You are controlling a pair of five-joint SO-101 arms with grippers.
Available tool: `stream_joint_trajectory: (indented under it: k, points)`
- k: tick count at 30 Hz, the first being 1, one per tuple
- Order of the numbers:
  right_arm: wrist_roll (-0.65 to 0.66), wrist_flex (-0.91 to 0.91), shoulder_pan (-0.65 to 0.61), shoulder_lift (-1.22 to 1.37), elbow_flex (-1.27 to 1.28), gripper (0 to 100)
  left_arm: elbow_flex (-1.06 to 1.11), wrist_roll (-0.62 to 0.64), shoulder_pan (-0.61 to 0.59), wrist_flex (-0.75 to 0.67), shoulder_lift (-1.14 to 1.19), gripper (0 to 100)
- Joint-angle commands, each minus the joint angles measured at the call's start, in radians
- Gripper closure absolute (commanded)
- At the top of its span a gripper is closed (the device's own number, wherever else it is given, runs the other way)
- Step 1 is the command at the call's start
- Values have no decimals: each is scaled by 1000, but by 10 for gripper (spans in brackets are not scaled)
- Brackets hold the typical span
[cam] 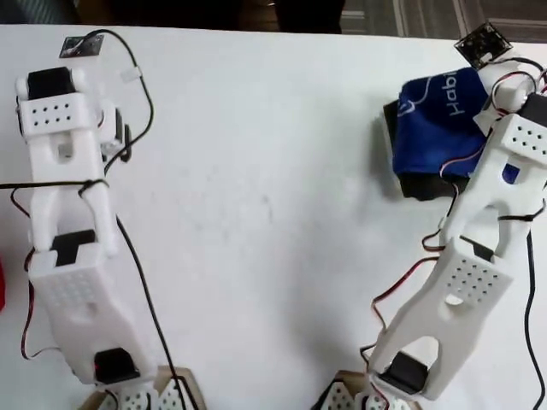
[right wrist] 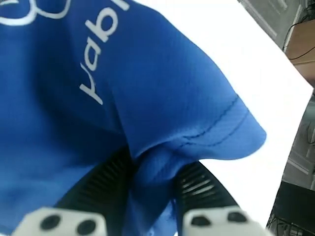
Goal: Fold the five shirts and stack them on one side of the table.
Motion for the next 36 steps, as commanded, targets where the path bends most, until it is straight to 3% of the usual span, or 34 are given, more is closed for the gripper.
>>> stream_joint_trajectory:
  k: [1,7,20,22,25,29,36]
  points:
    - [5,-42,10,13,-18,973,-7,-8,-9,-2,-11,861]
    - [-17,-42,27,44,-18,849,-7,-9,-31,-2,-11,861]
    - [-471,-65,24,38,-288,818,-7,-11,-37,-3,-9,861]
    - [-477,19,8,38,-310,838,-7,-11,-37,-5,-9,861]
    - [-477,131,-13,47,-331,981,-7,-11,-37,-8,-9,861]
    - [-477,237,-21,50,-324,961,-7,-11,-37,-2,-18,861]
    - [-411,245,39,211,-325,979,-16,-71,-55,37,-20,861]
